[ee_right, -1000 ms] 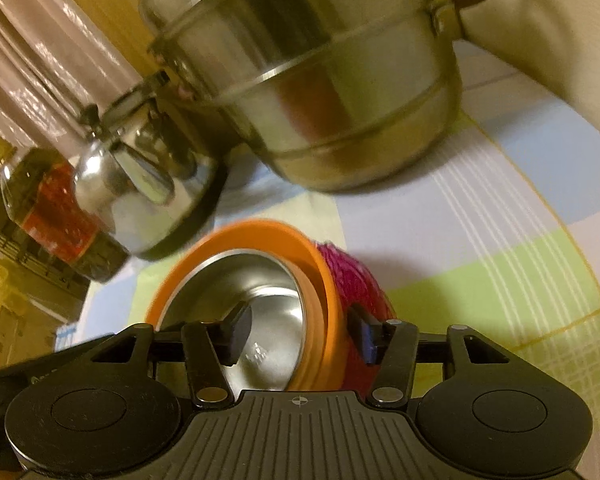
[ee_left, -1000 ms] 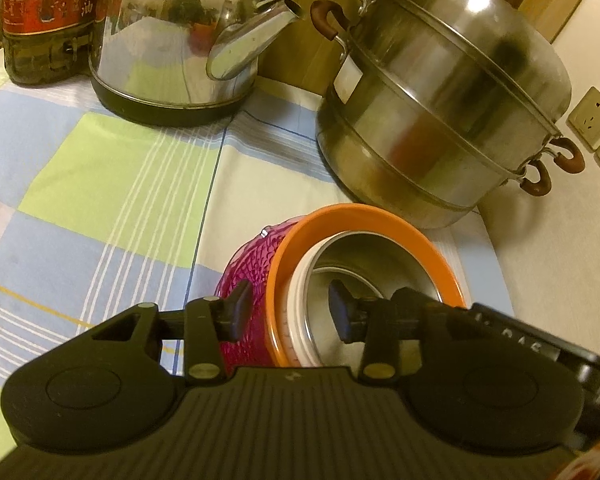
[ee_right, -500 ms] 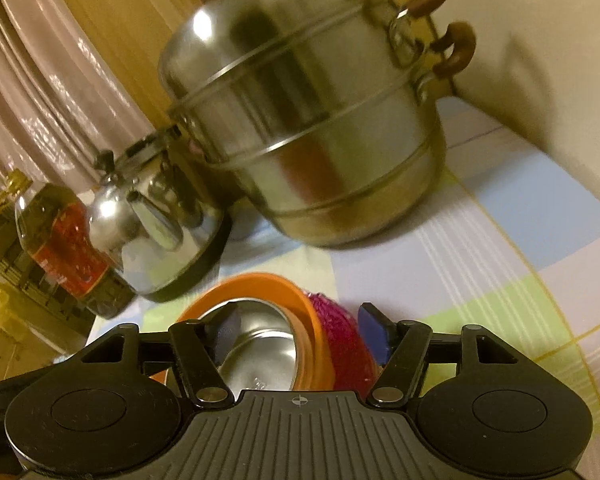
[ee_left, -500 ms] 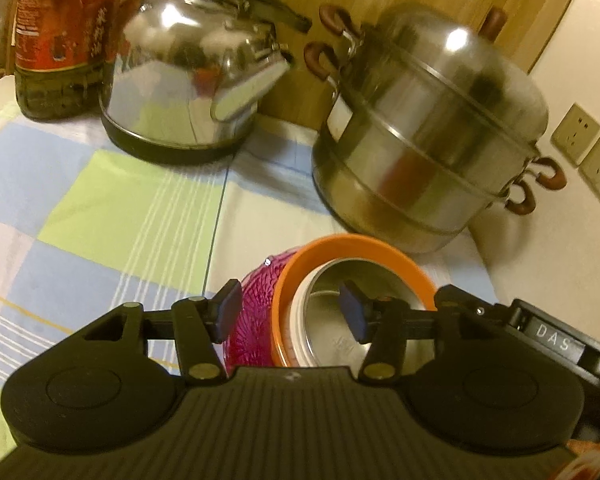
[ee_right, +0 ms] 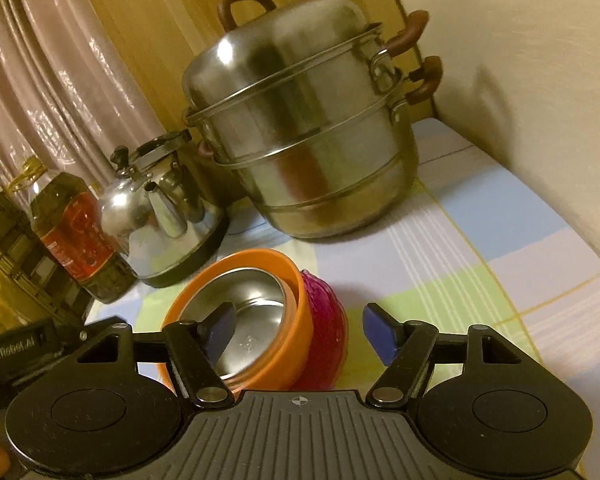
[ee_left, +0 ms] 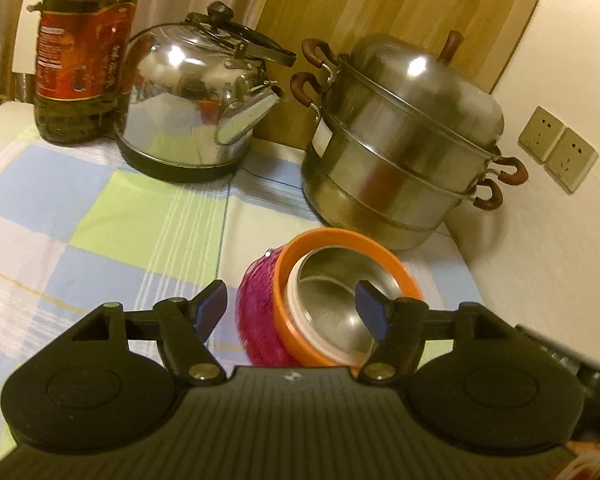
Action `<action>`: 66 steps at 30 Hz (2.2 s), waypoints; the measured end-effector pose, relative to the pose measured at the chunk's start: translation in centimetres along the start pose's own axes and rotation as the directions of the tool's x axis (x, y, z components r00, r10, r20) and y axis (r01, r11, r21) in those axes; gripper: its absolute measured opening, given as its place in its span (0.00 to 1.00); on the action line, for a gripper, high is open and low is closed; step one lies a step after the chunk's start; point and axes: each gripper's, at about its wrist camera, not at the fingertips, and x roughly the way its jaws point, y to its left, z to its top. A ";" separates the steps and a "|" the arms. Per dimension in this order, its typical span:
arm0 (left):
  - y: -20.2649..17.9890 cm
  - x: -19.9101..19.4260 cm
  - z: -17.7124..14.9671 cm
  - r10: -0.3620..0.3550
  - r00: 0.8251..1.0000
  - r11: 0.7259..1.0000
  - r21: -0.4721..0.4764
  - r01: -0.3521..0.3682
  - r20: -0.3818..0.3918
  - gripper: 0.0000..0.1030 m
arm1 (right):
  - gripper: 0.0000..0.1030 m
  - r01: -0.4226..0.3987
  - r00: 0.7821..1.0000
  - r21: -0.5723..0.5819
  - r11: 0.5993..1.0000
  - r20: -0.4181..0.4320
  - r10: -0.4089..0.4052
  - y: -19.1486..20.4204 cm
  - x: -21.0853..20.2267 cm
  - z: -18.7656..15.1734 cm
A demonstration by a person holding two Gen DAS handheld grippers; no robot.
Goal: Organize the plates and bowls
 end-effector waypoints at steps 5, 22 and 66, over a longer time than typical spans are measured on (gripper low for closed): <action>0.5 -2.7 -1.6 -0.009 1.000 1.000 -0.019 0.009 -0.009 0.66 | 0.70 0.018 1.000 -0.051 0.999 0.008 -0.018 1.2 -2.7 -1.5; -2.3 -10.2 -7.4 0.053 0.998 0.985 0.163 -0.057 0.027 0.66 | 0.70 0.056 0.998 -0.180 0.982 -0.022 -0.061 3.4 -9.2 -7.8; -1.6 -18.5 -17.7 0.150 0.988 0.970 0.202 -0.139 -0.042 0.67 | 0.70 0.057 0.998 -0.270 0.961 -0.019 -0.064 4.5 -17.6 -17.5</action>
